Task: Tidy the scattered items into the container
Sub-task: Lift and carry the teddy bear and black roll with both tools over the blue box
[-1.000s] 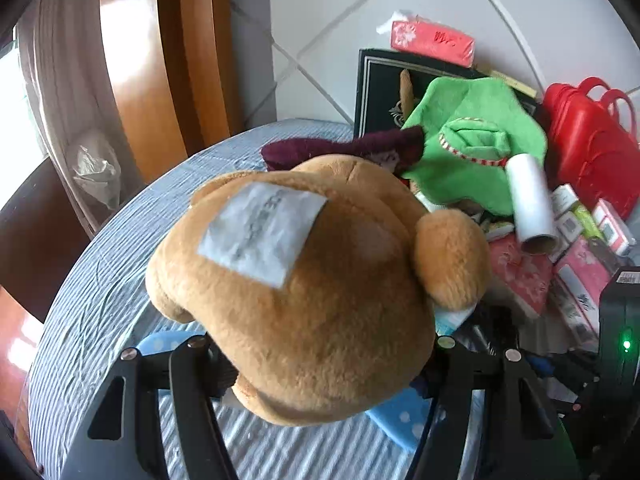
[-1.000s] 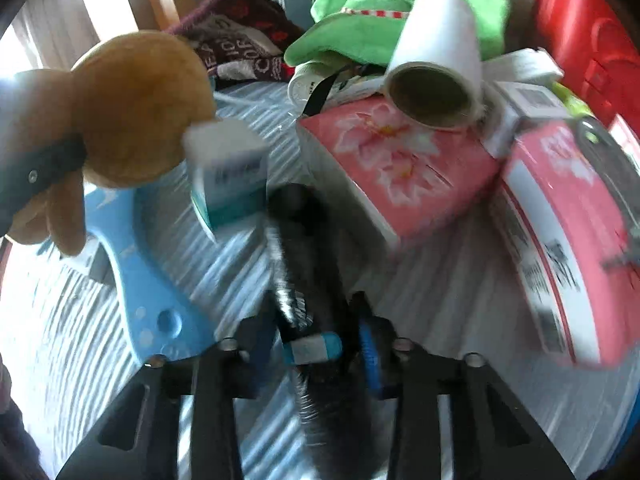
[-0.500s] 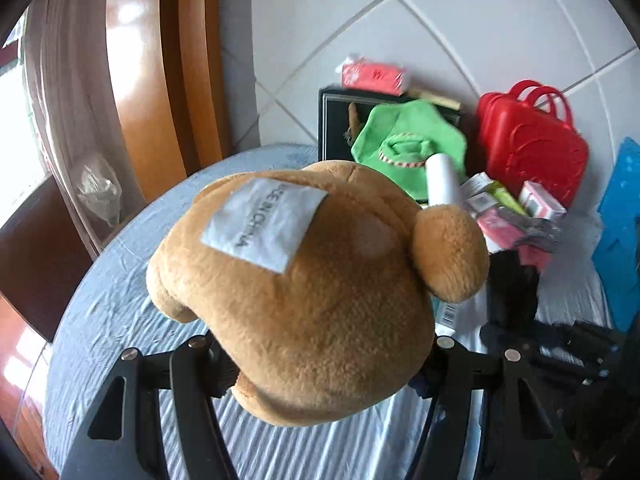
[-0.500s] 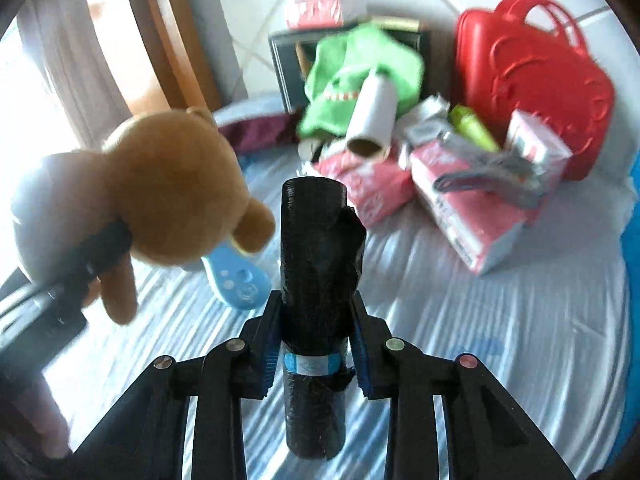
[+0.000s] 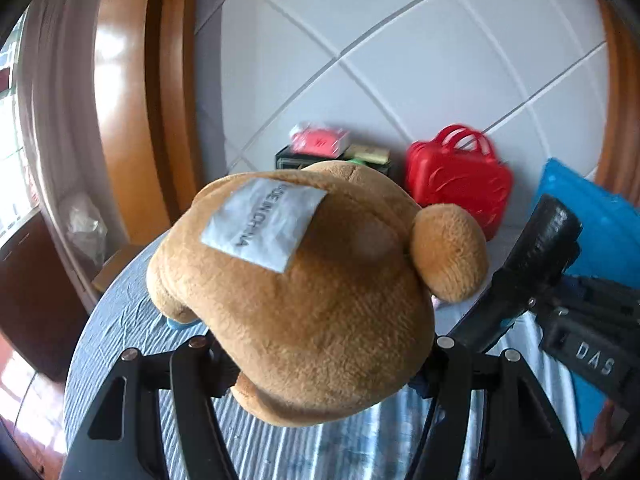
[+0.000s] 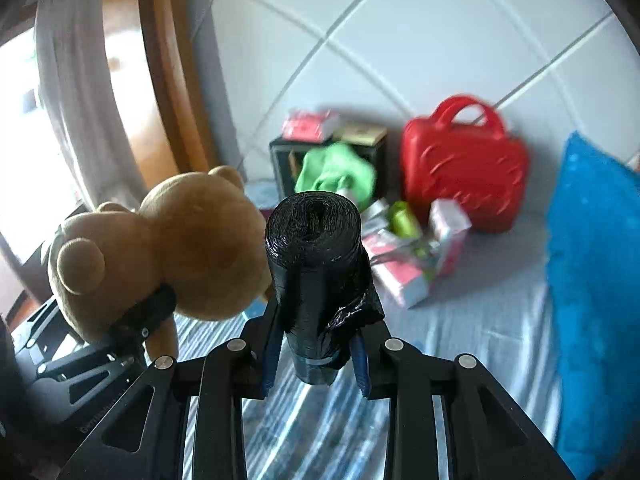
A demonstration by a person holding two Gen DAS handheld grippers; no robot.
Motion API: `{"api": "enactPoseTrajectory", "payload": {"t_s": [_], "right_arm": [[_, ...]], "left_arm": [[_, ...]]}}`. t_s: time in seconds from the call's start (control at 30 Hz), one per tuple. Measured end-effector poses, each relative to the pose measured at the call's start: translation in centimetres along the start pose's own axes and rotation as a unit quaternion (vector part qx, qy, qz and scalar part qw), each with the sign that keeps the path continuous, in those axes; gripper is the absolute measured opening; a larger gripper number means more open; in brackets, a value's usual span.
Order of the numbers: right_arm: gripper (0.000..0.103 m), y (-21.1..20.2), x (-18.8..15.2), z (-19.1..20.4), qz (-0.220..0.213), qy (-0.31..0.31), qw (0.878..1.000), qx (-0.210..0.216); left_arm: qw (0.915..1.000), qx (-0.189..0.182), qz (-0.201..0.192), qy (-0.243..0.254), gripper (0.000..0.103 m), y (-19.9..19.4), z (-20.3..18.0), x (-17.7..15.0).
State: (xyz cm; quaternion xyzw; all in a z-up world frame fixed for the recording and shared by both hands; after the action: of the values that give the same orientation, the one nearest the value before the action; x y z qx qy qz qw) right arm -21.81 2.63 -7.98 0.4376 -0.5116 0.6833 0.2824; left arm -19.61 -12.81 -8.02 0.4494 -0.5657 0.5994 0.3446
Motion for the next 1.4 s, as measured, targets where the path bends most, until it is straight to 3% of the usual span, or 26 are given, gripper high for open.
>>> {"api": "enactPoseTrajectory", "payload": {"t_s": [0.33,0.6,0.8,0.97,1.13,1.27,1.4], "right_arm": [[0.03,-11.2,3.8,-2.0,-0.072,0.013,0.995,-0.072],[0.03,-19.1,6.3,-7.8,-0.13,0.034,0.983,-0.128],[0.03,-26.2,6.3,-16.4,-0.163,0.039,0.969,-0.183],[0.03,-32.2,4.6,-25.9,-0.165,0.036,0.96,-0.223],[0.03,-34.7,2.7,-35.5,-0.13,0.034,0.962,-0.239],[0.029,-34.3,1.0,-42.0,-0.093,0.059,0.965,-0.236],[0.029,-33.9,-1.6,-46.0,-0.063,0.081,0.967,-0.234]], "left_arm": [[0.9943,-0.095,-0.046,0.014,0.063,-7.3,-4.9,3.4],[0.9844,-0.15,-0.085,0.031,0.063,-11.2,-11.6,5.8],[0.9732,-0.2,-0.107,0.041,0.063,-14.1,-21.5,6.2],[0.9646,-0.238,-0.106,0.042,0.063,-16.2,-33.3,5.4],[0.961,-0.26,-0.073,0.058,0.063,-16.1,-44.6,3.8],[0.96,-0.265,-0.017,0.089,0.063,-16.0,-52.8,1.4],[0.9545,-0.268,0.032,0.126,0.063,-14.9,-58.2,-1.3]]}}
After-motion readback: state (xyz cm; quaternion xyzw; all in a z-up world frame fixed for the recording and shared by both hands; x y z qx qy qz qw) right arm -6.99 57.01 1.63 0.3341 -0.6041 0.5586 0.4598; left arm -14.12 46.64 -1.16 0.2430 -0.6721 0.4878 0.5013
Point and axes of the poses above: each gripper's, at about its wrist camera, not at the fingertips, and y roughly the way its jaws point, z to its left, x to its top, the point moved 3 cm from there along y, roughly the way its jaws point, and after that the axes turned 11 degrees about -z, right-handed, at the moved point
